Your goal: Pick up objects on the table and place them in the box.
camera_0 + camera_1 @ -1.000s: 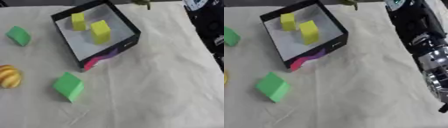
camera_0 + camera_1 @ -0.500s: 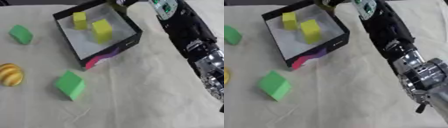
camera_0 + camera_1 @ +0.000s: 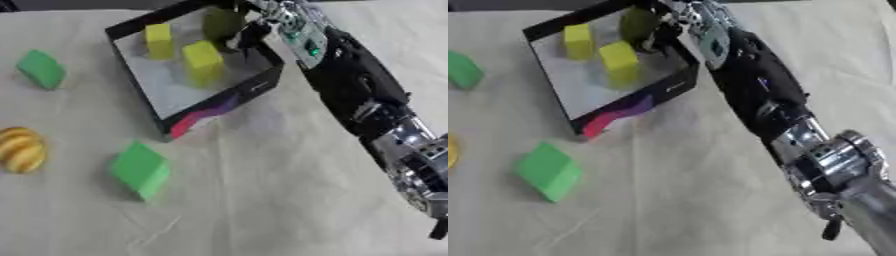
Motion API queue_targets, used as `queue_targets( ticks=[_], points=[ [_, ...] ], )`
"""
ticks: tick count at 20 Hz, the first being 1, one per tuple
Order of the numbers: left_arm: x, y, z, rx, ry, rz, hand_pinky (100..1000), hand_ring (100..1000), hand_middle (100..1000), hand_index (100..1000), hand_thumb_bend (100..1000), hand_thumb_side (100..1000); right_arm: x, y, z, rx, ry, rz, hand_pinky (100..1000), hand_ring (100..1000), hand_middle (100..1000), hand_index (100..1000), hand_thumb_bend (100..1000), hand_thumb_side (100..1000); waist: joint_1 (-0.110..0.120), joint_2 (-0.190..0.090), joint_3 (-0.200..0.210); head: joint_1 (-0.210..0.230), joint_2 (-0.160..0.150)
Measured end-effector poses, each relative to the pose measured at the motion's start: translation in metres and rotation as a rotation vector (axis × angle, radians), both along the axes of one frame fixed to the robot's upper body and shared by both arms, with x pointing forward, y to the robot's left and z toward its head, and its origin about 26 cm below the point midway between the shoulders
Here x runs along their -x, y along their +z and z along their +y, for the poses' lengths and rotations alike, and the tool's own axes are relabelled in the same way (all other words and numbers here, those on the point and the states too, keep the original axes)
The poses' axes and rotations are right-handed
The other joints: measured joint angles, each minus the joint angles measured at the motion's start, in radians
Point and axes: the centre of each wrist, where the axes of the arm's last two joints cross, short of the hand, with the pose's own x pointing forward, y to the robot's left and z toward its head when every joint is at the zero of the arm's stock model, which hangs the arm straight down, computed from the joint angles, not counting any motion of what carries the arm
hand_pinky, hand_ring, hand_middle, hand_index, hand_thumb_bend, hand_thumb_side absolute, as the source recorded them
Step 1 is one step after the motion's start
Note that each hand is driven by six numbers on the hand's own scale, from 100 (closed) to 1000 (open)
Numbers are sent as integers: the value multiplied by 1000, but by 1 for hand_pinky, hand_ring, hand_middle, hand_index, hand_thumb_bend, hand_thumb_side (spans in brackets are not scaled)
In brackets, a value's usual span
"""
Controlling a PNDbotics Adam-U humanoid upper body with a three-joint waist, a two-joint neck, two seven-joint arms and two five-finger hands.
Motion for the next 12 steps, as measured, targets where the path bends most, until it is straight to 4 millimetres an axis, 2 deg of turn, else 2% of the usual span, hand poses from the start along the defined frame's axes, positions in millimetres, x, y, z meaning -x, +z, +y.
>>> queue_targets(
  ticks=[4, 5, 6, 7, 12],
  points=[
    [0, 0, 0, -1, 0, 3, 719, 651, 688, 700, 323, 571, 1, 3, -2, 83, 52, 29, 939, 862, 839, 958, 413, 124, 0, 0, -3, 2, 0],
    [0, -1, 0, -1, 0, 4, 719, 651, 688, 700, 323, 570, 1, 5, -3, 93, 58, 27, 956, 867, 848, 968, 439, 170, 0, 0, -6, 2, 0],
    [0, -1, 0, -1, 1, 6, 719, 651, 688, 700, 323, 570, 2, 8, -4, 97, 63, 22, 960, 867, 852, 971, 437, 160, 0, 0, -8, 4, 1],
    [0, -2, 1, -1, 3, 10, 719, 651, 687, 700, 324, 570, 3, 10, -6, 98, 64, 17, 968, 867, 859, 978, 398, 100, 0, 0, -8, 5, 1],
    [1, -5, 2, 2, 10, 22, 718, 650, 686, 700, 324, 570, 6, 23, -20, 44, 72, 27, 980, 863, 865, 988, 402, 100, 0, 0, -17, 12, 2]
  ],
)
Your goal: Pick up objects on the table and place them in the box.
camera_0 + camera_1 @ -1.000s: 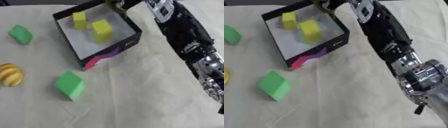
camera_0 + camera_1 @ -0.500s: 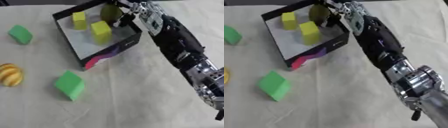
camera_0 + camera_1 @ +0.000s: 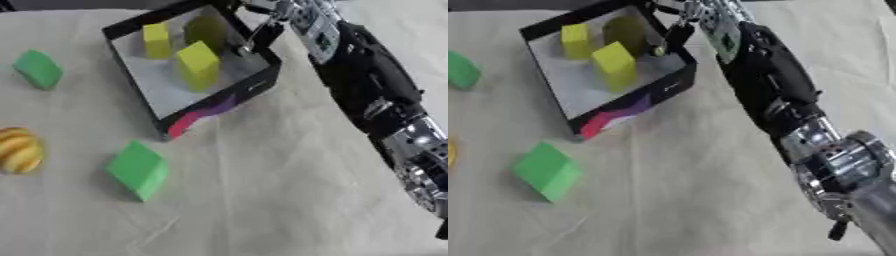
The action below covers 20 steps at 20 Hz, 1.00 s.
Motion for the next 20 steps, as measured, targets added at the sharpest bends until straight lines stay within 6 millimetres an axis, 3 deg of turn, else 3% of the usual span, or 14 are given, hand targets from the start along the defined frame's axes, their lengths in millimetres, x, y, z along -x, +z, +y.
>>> queue_targets(
  ticks=[10, 14, 17, 20],
  points=[
    [1, -2, 2, -8, 8, 10, 717, 647, 683, 699, 322, 570, 14, 24, -32, -104, -23, -5, 961, 841, 840, 978, 380, 100, 0, 0, -19, 12, 7],
    [2, -4, 3, -11, 13, 16, 716, 645, 680, 699, 320, 571, 25, 35, -52, -184, -50, -25, 913, 809, 808, 954, 376, 100, 0, -2, -28, 20, 7],
    [2, -5, 4, -12, 16, 19, 715, 641, 678, 699, 318, 572, 39, 43, -70, -296, -87, -61, 868, 770, 746, 889, 100, 100, 0, -3, -37, 27, 7],
    [3, -5, 6, -19, 21, 23, 715, 637, 678, 699, 316, 573, 60, 52, -89, -472, -106, -128, 828, 745, 712, 845, 100, 100, 3, -3, -46, 38, 7]
  ],
)
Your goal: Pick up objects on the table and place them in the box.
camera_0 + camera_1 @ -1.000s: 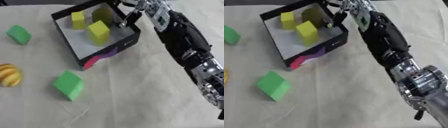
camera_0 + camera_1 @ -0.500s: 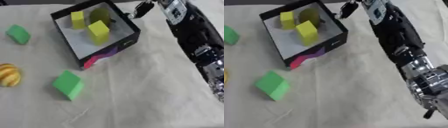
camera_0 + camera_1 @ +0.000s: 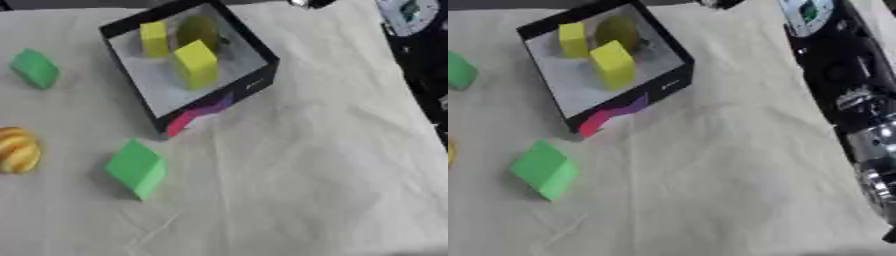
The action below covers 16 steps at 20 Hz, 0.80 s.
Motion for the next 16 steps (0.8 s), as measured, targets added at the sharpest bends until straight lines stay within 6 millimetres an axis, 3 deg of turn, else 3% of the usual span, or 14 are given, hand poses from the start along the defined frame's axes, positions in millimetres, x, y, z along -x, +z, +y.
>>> queue_targets(
  ticks=[2, 4, 5, 6, 7, 10, 12, 16],
  points=[
    [0, -1, 1, -1, 4, 3, 714, 636, 678, 699, 317, 572, 17, 4, -12, -139, -2, -53, 826, 742, 700, 829, 100, 124, 3, 0, -7, 11, 0],
    [1, -2, 2, -3, 8, 7, 714, 635, 678, 699, 317, 573, 36, 7, -23, -272, 16, -98, 836, 754, 715, 832, 100, 358, 3, -2, -13, 25, 1],
    [1, -2, 2, -4, 9, 8, 714, 635, 677, 699, 341, 496, 46, 6, -28, -330, 28, -113, 835, 755, 715, 833, 100, 480, 3, -3, -15, 31, 1],
    [1, -2, 2, -4, 10, 8, 714, 634, 677, 699, 316, 574, 55, 5, -32, -381, 38, -123, 833, 754, 713, 833, 100, 531, 3, -4, -18, 36, 1],
    [1, -2, 2, -5, 10, 9, 714, 634, 676, 698, 316, 575, 65, 2, -37, -429, 47, -129, 831, 754, 712, 837, 100, 611, 3, -4, -22, 41, 1],
    [1, -2, 2, -7, 11, 9, 714, 632, 676, 698, 315, 576, 88, -15, -47, -570, 70, -125, 822, 753, 715, 844, 100, 611, 3, -4, -26, 53, 0],
    [1, -2, 2, -9, 10, 10, 714, 631, 675, 698, 314, 577, 103, -28, -51, -641, 80, -124, 816, 751, 718, 846, 100, 467, 3, -4, -26, 59, -1],
    [1, -2, 2, -10, 9, 11, 713, 626, 674, 698, 311, 578, 125, -49, -57, -699, 68, -139, 809, 744, 713, 846, 100, 477, 9, -4, -28, 68, -2]
  ],
)
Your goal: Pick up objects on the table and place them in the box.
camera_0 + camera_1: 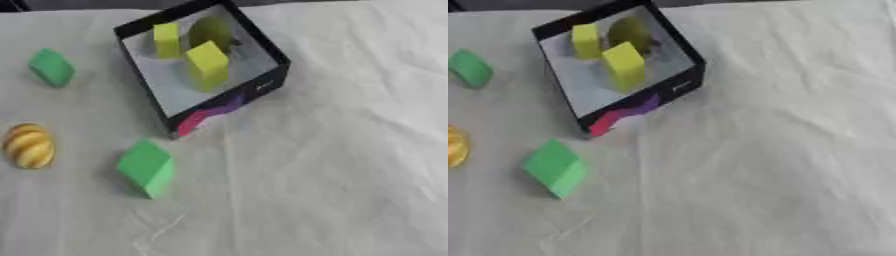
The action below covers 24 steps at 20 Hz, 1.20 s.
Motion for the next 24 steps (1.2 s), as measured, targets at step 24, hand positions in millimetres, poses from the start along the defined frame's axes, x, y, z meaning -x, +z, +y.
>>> queue_targets(
  ticks=[24],
  points=[
    [17, 63, 8, -742, -233, 312, 804, 730, 753, 794, 598, 374, 24, -59, -6, -52, -45, 13, 798, 723, 691, 843, 100, 556, 78, 0, -10, 33, -15]
  ],
)
